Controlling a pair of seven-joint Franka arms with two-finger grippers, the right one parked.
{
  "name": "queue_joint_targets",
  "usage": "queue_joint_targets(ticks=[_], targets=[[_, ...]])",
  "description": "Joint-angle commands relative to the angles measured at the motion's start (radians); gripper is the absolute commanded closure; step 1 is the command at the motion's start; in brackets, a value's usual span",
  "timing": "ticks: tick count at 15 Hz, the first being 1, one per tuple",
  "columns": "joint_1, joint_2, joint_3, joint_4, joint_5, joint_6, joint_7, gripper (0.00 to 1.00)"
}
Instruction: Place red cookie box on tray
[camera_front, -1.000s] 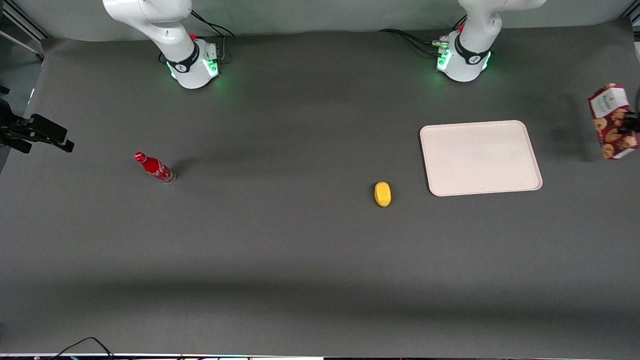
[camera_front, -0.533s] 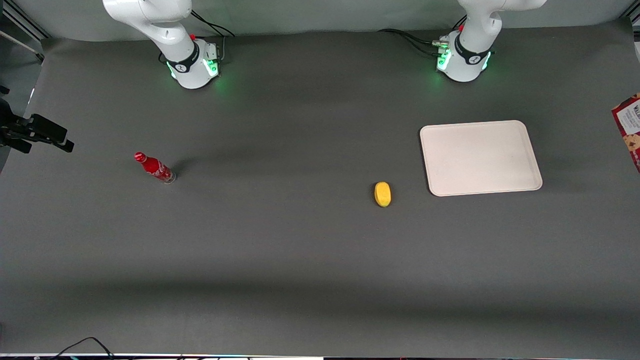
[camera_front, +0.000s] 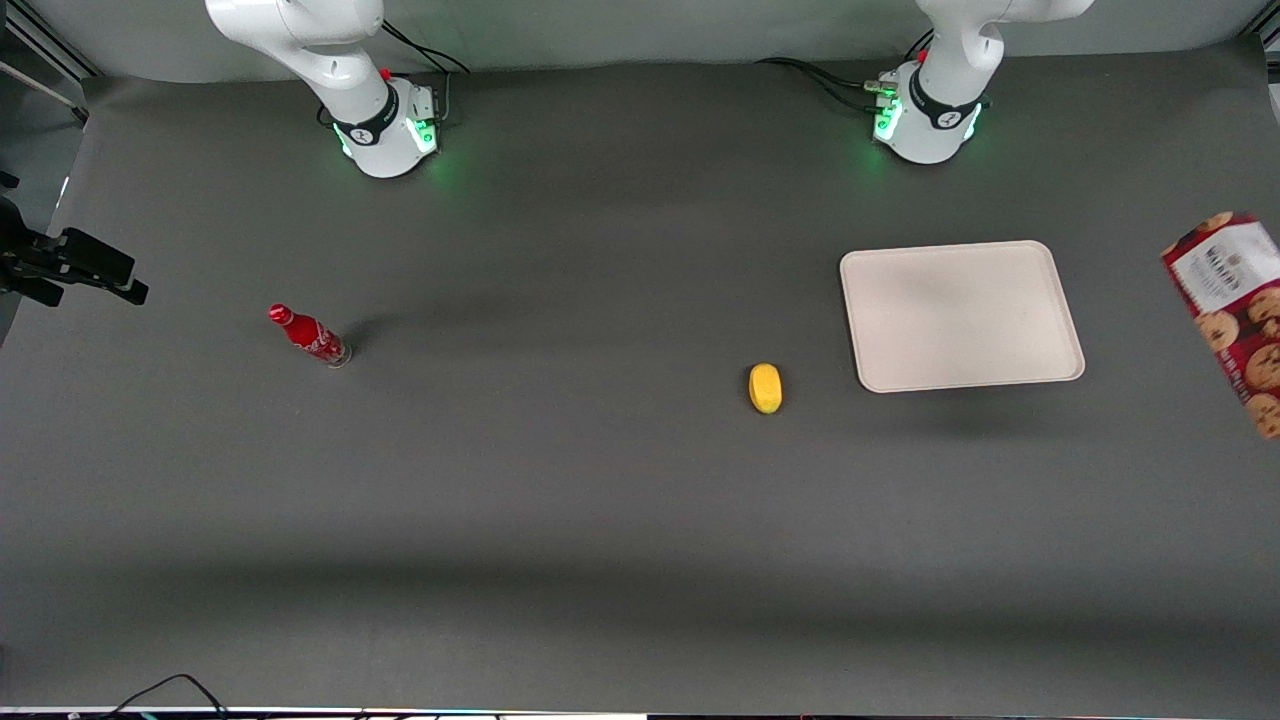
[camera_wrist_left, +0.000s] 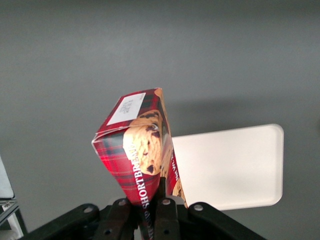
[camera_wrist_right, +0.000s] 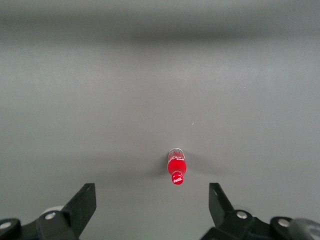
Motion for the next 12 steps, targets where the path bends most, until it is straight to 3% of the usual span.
queue_joint_targets(ticks=[1,6,12], targets=[[0.012,0.102,-0.106,0.119,0.045,-0.063,-0.143,1.00],[0.015,0.059,-0.119,-0.126,0.105,-0.053,-0.093,1.00],[0.018,-0.097,-0.097,-0.545,0.112,0.237,-0.047,1.00]])
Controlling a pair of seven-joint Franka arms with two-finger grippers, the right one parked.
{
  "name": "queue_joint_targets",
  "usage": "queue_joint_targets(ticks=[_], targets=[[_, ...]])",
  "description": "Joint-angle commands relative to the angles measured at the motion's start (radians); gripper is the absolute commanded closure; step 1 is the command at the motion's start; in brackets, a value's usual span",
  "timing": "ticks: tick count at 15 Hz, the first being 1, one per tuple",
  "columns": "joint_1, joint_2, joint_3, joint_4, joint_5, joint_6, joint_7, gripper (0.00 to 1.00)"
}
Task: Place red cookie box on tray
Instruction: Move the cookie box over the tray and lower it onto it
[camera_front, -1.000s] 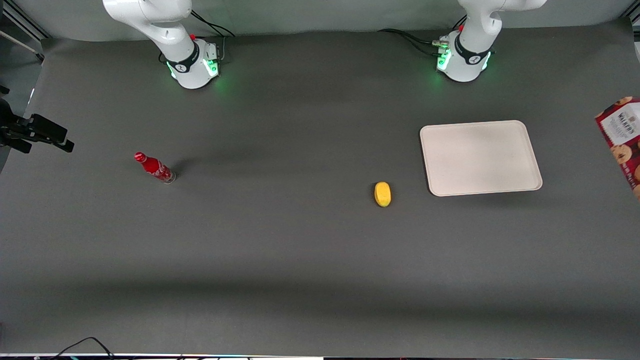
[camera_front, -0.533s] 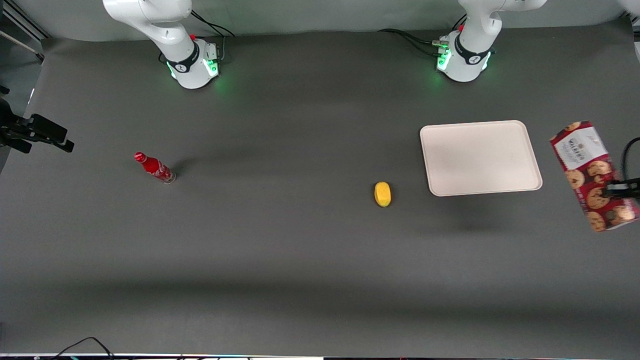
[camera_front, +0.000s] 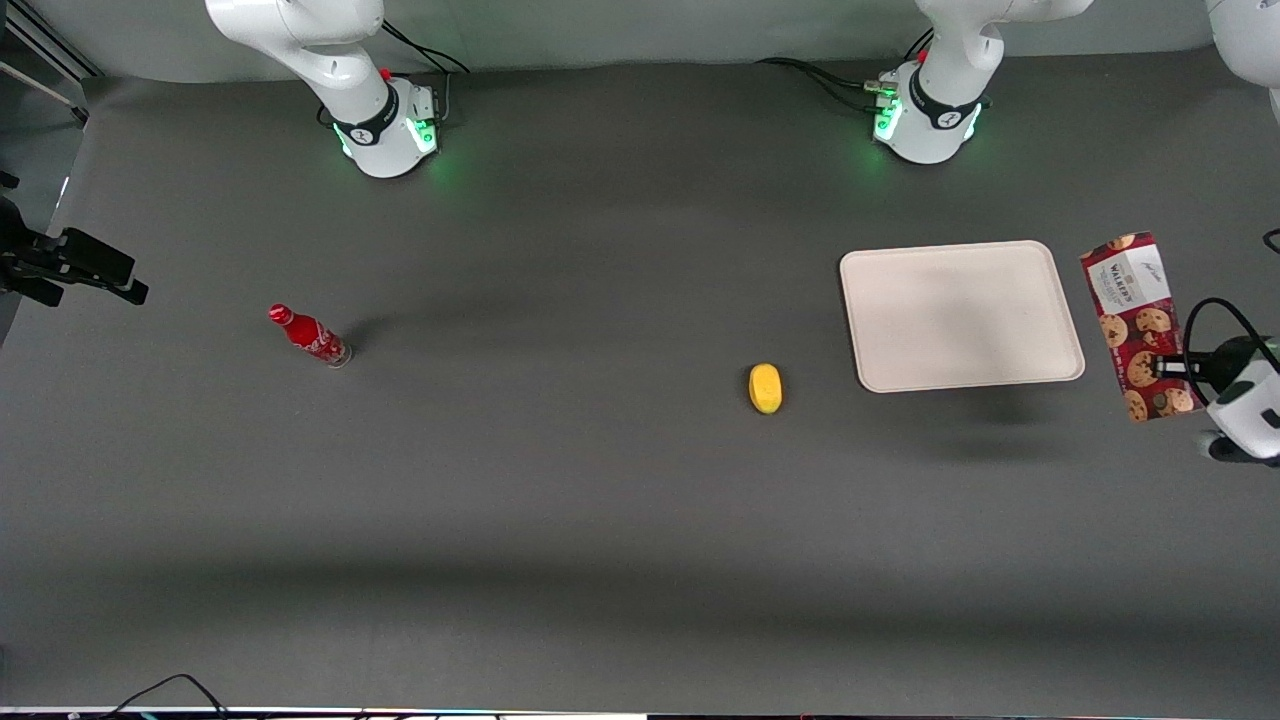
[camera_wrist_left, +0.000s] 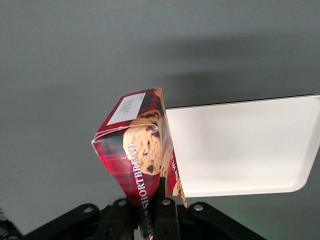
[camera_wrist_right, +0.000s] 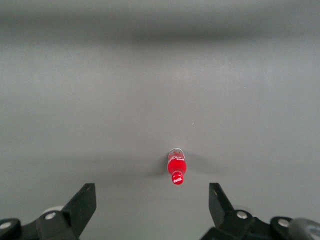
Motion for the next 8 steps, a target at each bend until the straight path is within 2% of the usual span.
queue_joint_targets(ticks=[1,4,6,8], targets=[[-0.012,-0.144,0.004,-0.234,0.019,0.126,0.041,1.00],[-0.010,-0.178,0.029,-0.342,0.028,0.207,0.086,1.00],[-0.010,-0.233,0.030,-0.512,0.042,0.359,0.086,1.00],[-0.010,-0.256,0.046,-0.622,0.043,0.462,0.099,1.00]])
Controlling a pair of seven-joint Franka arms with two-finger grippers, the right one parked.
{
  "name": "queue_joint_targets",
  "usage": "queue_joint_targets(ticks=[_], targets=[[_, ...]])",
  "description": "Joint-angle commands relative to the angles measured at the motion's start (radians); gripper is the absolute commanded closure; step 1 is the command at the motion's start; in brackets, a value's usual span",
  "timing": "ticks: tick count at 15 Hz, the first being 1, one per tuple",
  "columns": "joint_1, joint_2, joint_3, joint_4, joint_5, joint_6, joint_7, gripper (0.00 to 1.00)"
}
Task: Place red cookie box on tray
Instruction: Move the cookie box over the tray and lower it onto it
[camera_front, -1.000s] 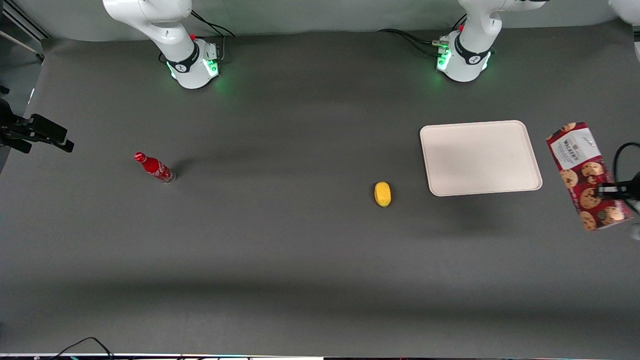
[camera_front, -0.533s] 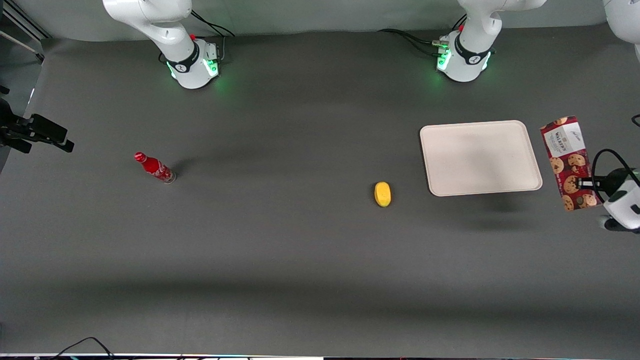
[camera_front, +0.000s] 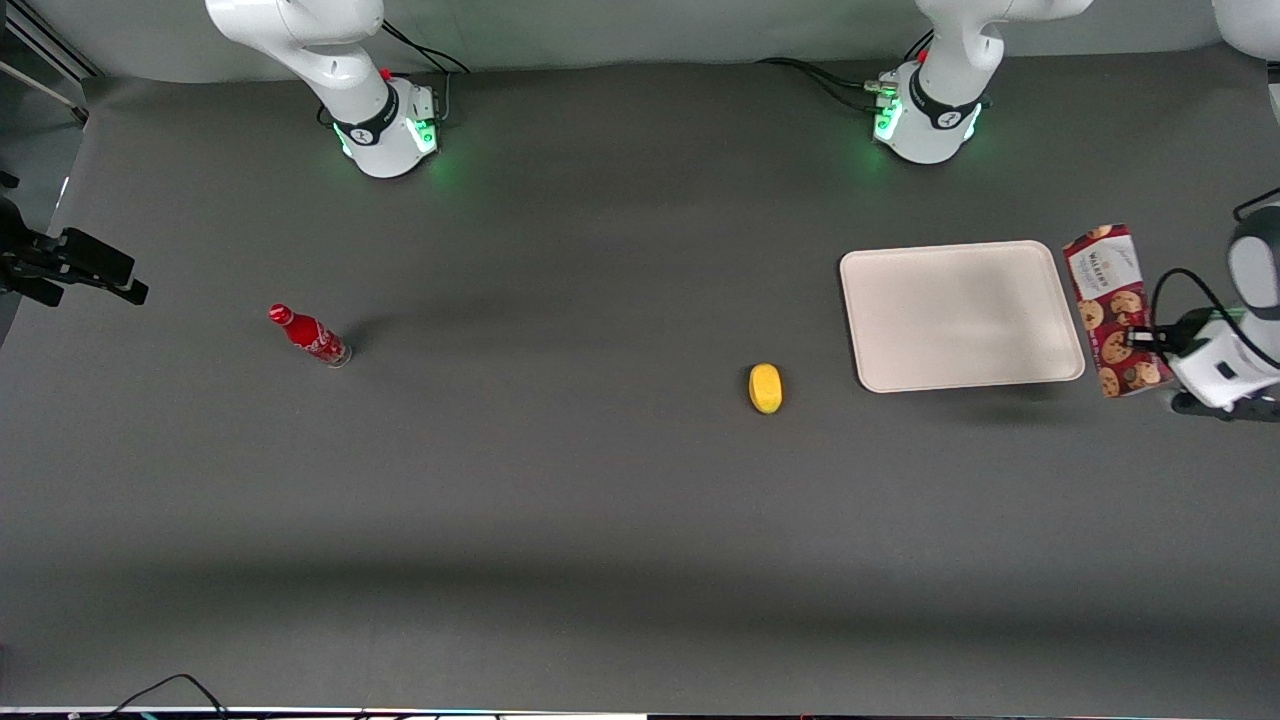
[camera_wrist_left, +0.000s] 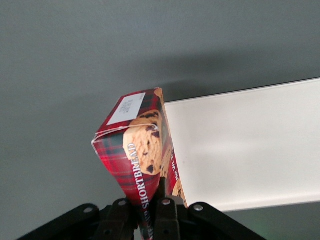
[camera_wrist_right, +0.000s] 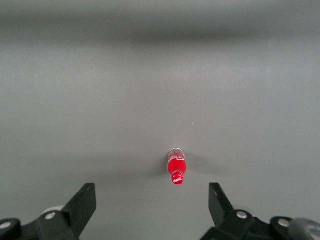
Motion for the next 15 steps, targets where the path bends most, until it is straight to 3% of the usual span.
queue_joint_targets(ticks=[1,4,9,10,11,15], targets=[[-0.011,-0.106,0.024,-0.253,0.023,0.183,0.037,1.00],[-0.011,-0.124,0.025,-0.391,0.023,0.337,0.044,1.00],[-0.011,-0.137,0.027,-0.468,0.023,0.427,0.063,0.97],[-0.011,-0.126,0.027,-0.467,0.023,0.434,0.063,0.23],[-0.013,-0.124,0.027,-0.465,0.023,0.426,0.064,0.00],[-0.018,-0.167,0.016,-0.319,0.023,0.206,0.058,0.00]])
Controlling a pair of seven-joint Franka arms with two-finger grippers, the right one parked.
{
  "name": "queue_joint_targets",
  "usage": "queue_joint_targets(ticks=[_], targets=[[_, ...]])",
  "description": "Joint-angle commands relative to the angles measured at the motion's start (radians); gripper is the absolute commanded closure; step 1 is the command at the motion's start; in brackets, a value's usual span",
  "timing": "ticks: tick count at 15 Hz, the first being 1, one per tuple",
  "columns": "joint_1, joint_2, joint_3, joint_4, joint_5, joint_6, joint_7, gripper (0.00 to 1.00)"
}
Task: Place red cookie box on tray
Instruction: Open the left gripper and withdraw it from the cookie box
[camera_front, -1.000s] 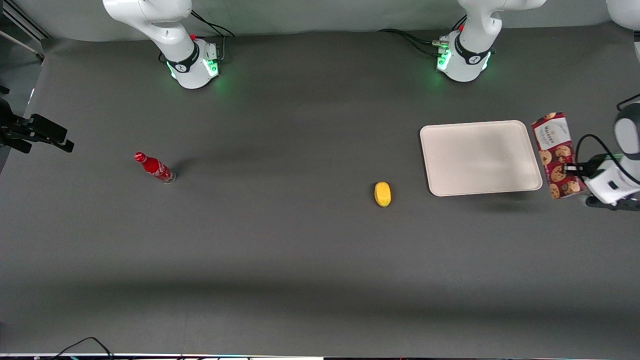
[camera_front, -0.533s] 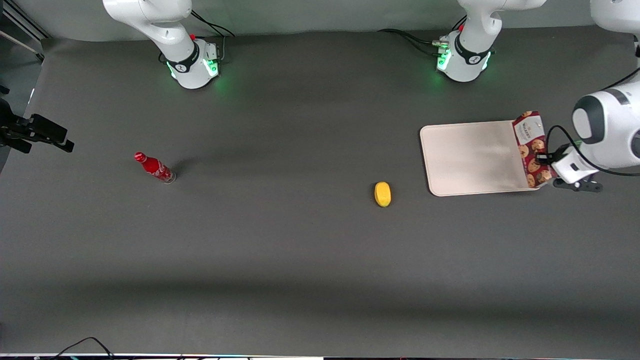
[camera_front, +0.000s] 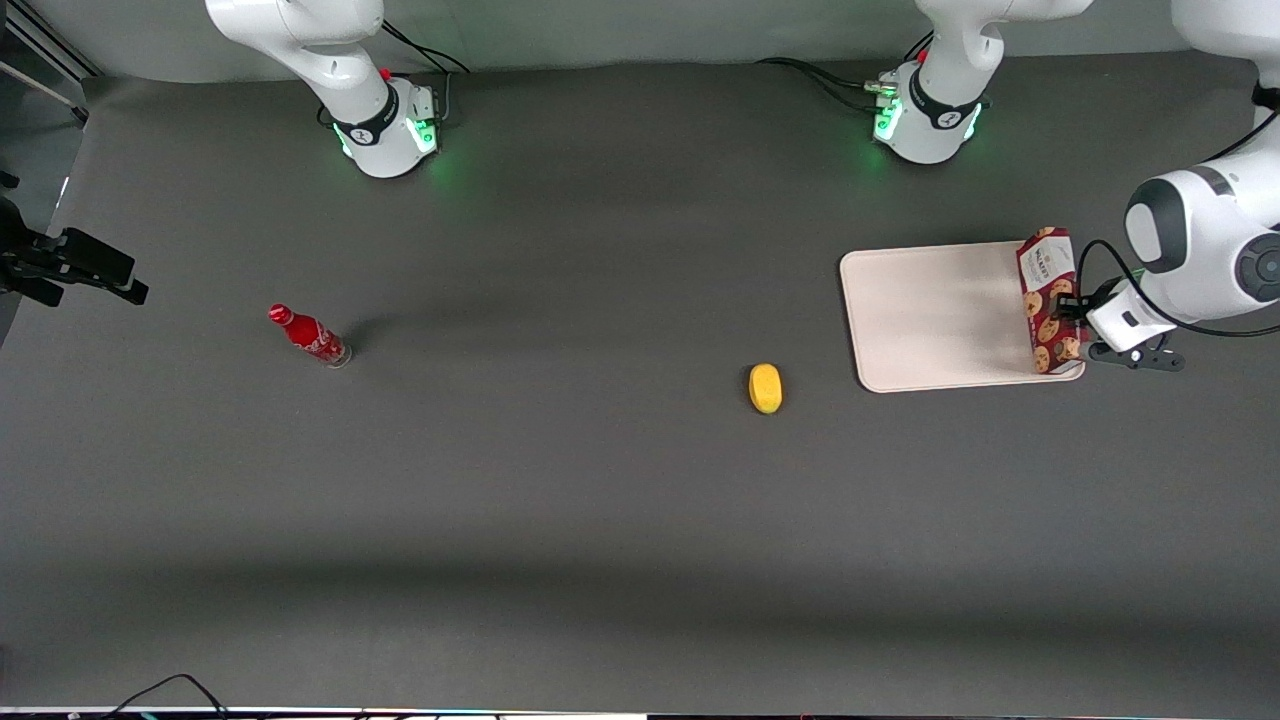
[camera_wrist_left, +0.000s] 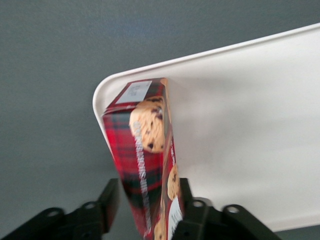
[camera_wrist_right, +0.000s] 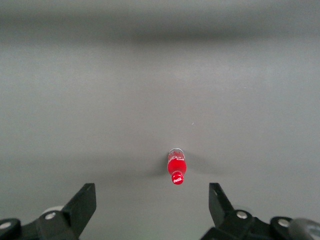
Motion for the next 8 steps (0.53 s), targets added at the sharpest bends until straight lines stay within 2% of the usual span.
queue_joint_targets(ticks=[1,4,8], targets=[[-0.015,-0.067,-0.002,0.179,0.015,-0.272,-0.003,0.00],[-0.016,-0.072,-0.049,0.435,0.013,-0.526,-0.035,0.00],[-0.016,-0.075,-0.120,0.705,0.009,-0.754,-0.101,0.00]])
